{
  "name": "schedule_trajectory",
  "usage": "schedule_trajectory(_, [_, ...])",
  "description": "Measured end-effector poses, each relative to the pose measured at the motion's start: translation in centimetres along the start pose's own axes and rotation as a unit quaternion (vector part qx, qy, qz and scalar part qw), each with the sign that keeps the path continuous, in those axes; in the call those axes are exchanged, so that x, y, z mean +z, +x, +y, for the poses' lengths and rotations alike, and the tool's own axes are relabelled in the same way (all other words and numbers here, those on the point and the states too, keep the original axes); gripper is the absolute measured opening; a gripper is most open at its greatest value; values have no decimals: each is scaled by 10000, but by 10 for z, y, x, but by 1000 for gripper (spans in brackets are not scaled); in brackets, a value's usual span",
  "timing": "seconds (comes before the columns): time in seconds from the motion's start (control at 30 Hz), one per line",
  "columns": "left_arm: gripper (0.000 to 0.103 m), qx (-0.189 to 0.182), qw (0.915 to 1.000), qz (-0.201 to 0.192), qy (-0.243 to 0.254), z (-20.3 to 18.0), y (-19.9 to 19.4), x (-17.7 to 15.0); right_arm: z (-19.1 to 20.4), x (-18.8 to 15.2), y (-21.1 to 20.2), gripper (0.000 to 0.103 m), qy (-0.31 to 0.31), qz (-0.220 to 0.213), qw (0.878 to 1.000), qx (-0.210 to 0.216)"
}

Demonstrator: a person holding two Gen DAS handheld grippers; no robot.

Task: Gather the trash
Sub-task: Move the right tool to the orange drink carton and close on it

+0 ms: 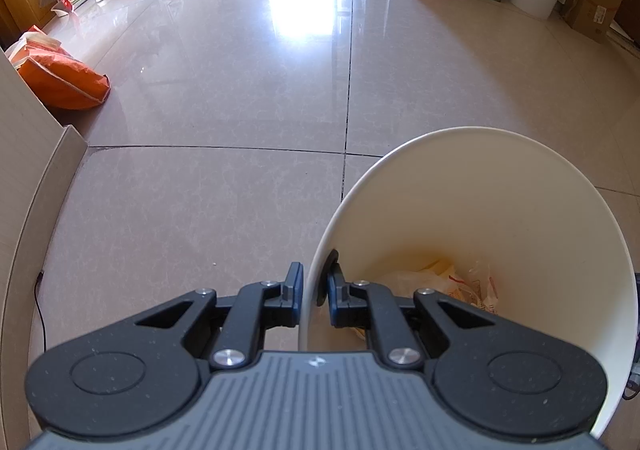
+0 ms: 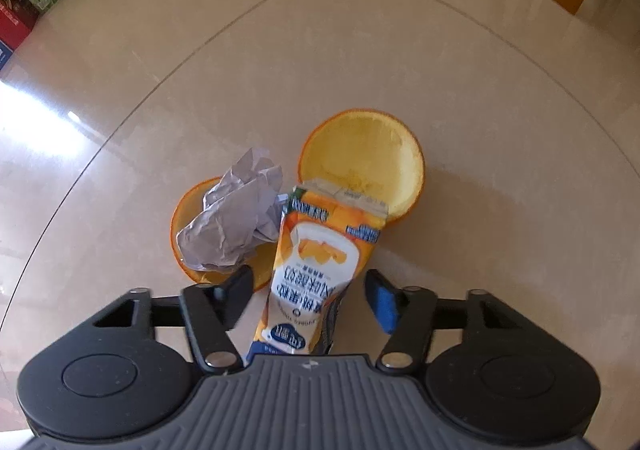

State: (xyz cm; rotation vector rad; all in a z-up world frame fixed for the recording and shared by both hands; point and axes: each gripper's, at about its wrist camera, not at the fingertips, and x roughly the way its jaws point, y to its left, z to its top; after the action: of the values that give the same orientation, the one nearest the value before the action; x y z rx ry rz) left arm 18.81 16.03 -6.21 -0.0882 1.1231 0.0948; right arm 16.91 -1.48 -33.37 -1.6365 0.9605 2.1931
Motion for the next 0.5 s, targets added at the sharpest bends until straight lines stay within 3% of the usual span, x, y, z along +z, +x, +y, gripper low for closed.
schedule_trajectory(0.2, [10,-19,10000,-6,5,2,0,0,0,2,1,49,-41,-20,10000,49])
schedule_trajectory(0.5, [10,-31,10000,-4,-13,3,0,0,19,4,-8,34,-956,-32,9953,-151])
